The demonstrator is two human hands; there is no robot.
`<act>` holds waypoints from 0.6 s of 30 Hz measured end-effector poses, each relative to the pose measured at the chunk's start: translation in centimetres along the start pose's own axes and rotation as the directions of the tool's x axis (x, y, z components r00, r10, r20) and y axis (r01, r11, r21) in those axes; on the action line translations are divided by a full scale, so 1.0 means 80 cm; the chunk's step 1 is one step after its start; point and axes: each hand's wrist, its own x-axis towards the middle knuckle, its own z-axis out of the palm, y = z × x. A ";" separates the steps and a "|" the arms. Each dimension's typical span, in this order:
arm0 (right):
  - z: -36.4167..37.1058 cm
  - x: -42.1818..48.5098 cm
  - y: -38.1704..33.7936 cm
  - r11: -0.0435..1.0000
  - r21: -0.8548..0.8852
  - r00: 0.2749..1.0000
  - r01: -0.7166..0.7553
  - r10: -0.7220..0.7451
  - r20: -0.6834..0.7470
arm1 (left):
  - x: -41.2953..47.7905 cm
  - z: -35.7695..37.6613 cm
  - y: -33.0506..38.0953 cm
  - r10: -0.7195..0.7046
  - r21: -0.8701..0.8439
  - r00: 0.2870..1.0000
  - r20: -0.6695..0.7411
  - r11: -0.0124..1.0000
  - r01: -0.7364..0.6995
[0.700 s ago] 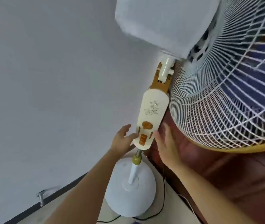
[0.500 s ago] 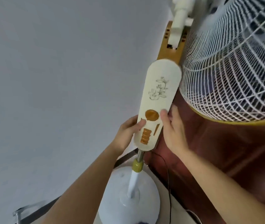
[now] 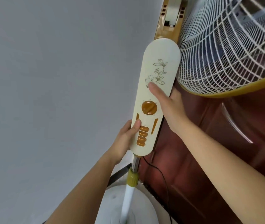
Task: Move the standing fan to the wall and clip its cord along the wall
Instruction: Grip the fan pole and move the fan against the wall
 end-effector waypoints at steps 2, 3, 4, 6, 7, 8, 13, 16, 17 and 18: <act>0.002 0.004 0.001 0.999 0.015 1.000 -0.030 0.030 -0.007 | -0.002 0.003 -0.004 -0.075 0.017 0.997 0.008 0.997 0.074; 0.003 0.005 0.003 0.999 0.034 0.999 -0.027 0.028 -0.023 | -0.003 0.003 -0.005 -0.134 0.026 0.991 0.004 0.991 0.134; 0.004 0.005 0.005 0.999 0.047 0.999 -0.016 0.018 -0.038 | -0.003 0.003 -0.005 -0.202 0.038 0.979 0.002 0.979 0.202; 0.006 0.004 0.005 0.997 0.072 0.998 -0.007 0.011 -0.059 | -0.004 -0.002 -0.004 -0.317 0.057 0.948 0.021 0.947 0.316; 0.008 0.002 0.003 0.997 0.080 0.998 -0.008 0.013 -0.066 | -0.007 -0.005 -0.002 -0.356 0.060 0.934 0.038 0.933 0.354; 0.009 0.000 0.002 0.997 0.081 0.997 -0.008 0.014 -0.074 | -0.011 -0.007 -0.001 -0.394 0.058 0.917 0.063 0.919 0.391; 0.019 -0.011 -0.004 0.995 0.103 0.992 -0.001 0.014 -0.127 | -0.028 -0.005 0.001 -0.444 -0.096 0.887 0.127 0.884 0.457; 0.023 -0.020 -0.007 0.995 0.101 0.991 0.018 -0.005 -0.133 | -0.041 0.011 -0.003 -0.386 -0.270 0.922 0.029 0.885 0.379; 0.026 -0.021 -0.011 0.996 0.091 0.990 0.009 0.004 -0.140 | -0.044 0.015 0.001 -0.372 -0.315 0.928 -0.001 0.881 0.353; 0.025 -0.024 -0.009 0.997 0.076 0.988 -0.001 0.012 -0.154 | -0.046 0.019 -0.001 -0.355 -0.350 0.935 -0.020 0.878 0.326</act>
